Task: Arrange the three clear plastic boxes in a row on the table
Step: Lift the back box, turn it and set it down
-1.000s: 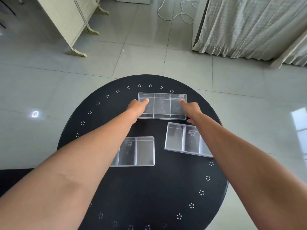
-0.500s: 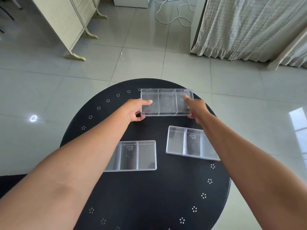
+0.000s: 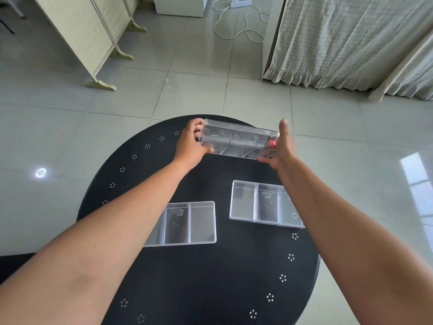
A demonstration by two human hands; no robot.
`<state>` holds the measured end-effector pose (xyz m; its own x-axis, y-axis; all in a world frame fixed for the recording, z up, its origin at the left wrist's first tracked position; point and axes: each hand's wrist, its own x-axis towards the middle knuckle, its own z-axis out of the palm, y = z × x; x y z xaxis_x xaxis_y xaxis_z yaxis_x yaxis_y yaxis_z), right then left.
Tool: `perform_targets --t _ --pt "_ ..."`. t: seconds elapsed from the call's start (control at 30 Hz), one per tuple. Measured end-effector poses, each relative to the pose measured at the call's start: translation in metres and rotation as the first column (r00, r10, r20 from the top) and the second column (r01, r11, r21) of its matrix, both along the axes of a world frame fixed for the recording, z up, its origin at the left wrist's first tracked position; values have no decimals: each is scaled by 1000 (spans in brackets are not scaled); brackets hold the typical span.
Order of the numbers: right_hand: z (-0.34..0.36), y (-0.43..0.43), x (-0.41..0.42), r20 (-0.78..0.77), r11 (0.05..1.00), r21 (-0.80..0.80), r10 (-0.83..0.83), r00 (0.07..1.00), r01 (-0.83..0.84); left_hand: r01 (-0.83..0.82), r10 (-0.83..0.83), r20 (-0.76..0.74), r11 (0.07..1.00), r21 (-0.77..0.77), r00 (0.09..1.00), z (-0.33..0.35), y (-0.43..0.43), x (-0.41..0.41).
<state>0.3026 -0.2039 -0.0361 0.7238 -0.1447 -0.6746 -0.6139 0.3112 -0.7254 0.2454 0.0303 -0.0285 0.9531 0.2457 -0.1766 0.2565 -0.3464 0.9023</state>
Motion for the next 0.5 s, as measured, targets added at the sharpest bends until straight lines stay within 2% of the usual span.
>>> perform_targets --t 0.1,0.2,0.33,0.43,0.5 --pt "-3 0 2 -6 1000 -30 4 1000 -4 -48 42 76 995 83 996 -1 -5 -2" --pt "-12 -2 0 18 999 -10 -41 999 41 -34 32 44 999 43 999 1 -7 -1" --pt "-24 -4 -4 69 997 44 -67 995 64 7 -37 -135 977 -213 990 4 -5 -1" --pt "-26 -7 -6 143 998 54 -24 989 17 14 -122 -217 897 -443 969 3 0 -4" --pt "-27 -8 -8 163 998 34 42 986 -48 -23 -123 -234 843 -537 964 1 0 -5"
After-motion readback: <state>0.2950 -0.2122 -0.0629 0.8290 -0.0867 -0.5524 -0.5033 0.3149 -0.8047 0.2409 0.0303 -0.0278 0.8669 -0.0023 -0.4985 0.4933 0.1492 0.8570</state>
